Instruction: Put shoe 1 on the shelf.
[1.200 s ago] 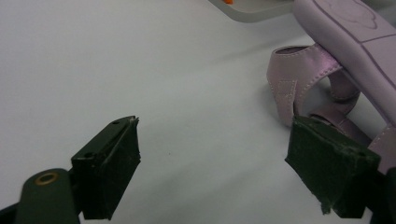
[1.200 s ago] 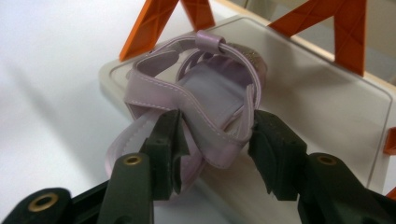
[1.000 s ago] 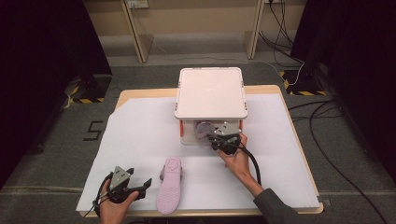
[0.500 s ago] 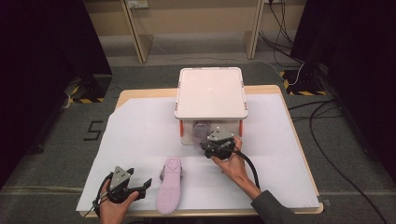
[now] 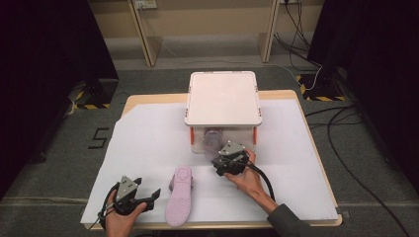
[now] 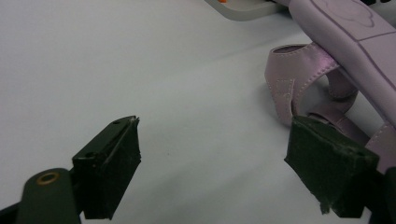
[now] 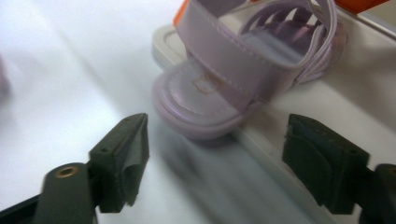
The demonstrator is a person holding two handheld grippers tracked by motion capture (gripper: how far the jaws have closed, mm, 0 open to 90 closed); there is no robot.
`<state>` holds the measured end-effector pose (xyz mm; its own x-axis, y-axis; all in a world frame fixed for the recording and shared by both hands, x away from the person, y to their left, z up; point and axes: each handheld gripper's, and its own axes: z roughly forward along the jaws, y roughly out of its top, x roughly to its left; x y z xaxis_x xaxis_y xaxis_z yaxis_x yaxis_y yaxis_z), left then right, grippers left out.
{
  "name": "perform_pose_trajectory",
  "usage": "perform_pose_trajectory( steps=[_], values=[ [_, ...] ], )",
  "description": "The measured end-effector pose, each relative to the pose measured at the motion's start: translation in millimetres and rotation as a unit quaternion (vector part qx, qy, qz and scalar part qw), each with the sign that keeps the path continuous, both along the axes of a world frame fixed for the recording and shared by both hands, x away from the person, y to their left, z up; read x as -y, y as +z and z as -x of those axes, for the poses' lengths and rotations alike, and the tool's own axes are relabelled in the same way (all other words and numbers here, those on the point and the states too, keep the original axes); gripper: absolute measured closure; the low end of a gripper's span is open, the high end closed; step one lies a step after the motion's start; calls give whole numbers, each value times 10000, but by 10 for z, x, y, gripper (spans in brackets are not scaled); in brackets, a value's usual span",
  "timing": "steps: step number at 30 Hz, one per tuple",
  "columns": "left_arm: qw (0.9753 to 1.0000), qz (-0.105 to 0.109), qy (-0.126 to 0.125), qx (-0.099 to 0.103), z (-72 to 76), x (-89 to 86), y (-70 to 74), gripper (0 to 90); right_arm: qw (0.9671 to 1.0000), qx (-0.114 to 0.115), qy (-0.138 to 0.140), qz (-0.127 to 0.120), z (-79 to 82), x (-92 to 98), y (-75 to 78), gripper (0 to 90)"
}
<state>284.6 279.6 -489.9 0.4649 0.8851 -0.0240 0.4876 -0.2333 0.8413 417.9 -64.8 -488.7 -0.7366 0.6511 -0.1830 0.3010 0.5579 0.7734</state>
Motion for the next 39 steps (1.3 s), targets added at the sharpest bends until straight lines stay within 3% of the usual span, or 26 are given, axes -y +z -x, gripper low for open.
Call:
perform_pose_trajectory(
  steps=[3,7,12,24,27,30,39],
  values=[
    [10000,6,4,3,0,1,1,171,10000,-11,-59,-15,-32,-15,-30,309],
    [10000,3,9,-2,0,1,-1,171,9997,246,-16,-15,-37,-60,-11,374],
    [10000,-1,3,-27,0,6,-4,172,9995,244,-96,-184,-137,-97,17,390],
    [10000,-2,7,-5,0,0,-1,172,9993,38,-373,75,-315,-161,27,353],
    [10000,4,12,-2,1,-11,3,172,9990,39,-444,-33,-295,-137,31,340],
    [10000,20,53,1,2,-23,6,171,9985,-71,-420,-338,-234,-78,110,325],
    [10000,23,43,-4,2,-24,19,172,9972,-231,243,-670,111,-59,331,315]
  ],
)
